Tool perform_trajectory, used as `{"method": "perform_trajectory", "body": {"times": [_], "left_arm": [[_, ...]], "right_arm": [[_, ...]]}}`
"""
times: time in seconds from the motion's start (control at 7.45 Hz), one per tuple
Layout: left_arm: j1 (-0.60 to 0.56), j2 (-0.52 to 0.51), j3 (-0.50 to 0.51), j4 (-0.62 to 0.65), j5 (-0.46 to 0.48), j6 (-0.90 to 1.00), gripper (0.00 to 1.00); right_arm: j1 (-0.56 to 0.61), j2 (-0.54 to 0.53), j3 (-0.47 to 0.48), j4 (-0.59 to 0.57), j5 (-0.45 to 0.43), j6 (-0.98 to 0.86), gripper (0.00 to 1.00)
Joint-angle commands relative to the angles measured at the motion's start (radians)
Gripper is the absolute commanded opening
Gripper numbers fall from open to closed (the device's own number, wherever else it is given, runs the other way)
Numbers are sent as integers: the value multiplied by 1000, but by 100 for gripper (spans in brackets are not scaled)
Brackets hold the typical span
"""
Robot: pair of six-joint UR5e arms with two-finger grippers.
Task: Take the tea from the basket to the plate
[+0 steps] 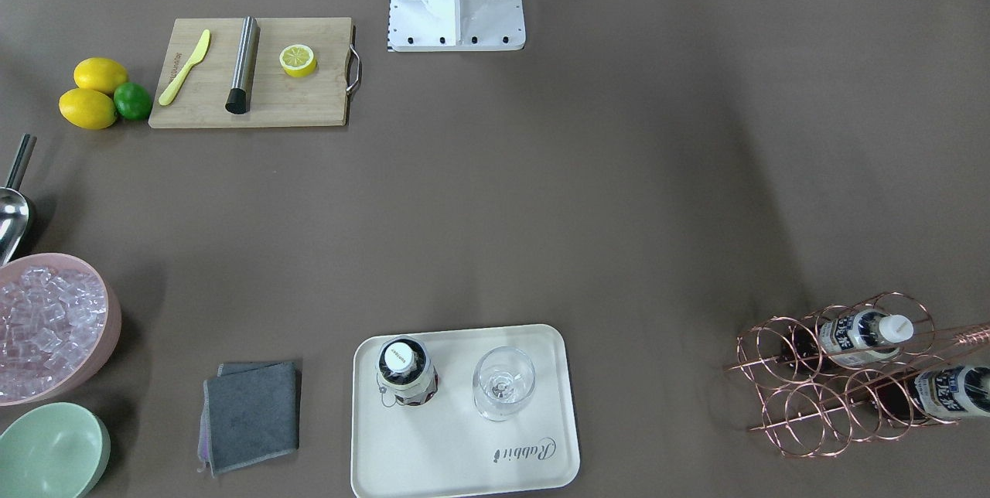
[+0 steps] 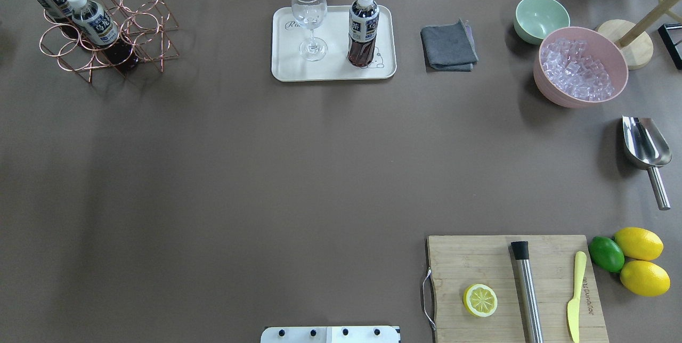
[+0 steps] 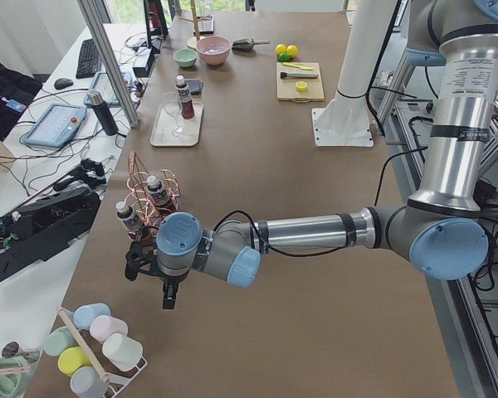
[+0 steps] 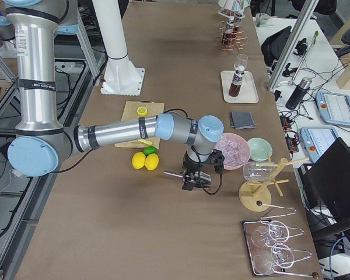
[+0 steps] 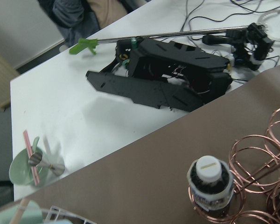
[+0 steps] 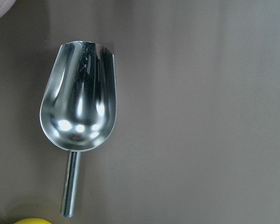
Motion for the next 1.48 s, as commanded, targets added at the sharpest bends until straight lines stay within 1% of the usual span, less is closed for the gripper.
{"method": "perform_trajectory", "body": {"times": [0.0, 0.4, 0.67, 0.94, 1.07, 1.21, 1.34], "left_arm": [[2, -16, 9, 190, -52, 7, 98], [46, -33, -8, 258, -67, 19, 99], [51, -40, -56, 288, -67, 24, 99], [91, -86, -65, 479, -61, 57, 99], [91, -90, -98, 538, -55, 161, 99], [90, -88, -111, 584, -55, 177, 99], [85, -71, -111, 579, -55, 181, 99]], "right_arm": [[3, -9, -1, 0, -1, -1, 100], [20, -21, -14, 0, 0, -1, 100], [28, -21, -18, 0, 0, -1, 100], [30, -23, -18, 2, 0, -1, 100], [30, -23, -18, 0, 0, -1, 100], [31, -23, -18, 0, 0, -1, 100], [31, -23, -17, 2, 0, -1, 100]]}}
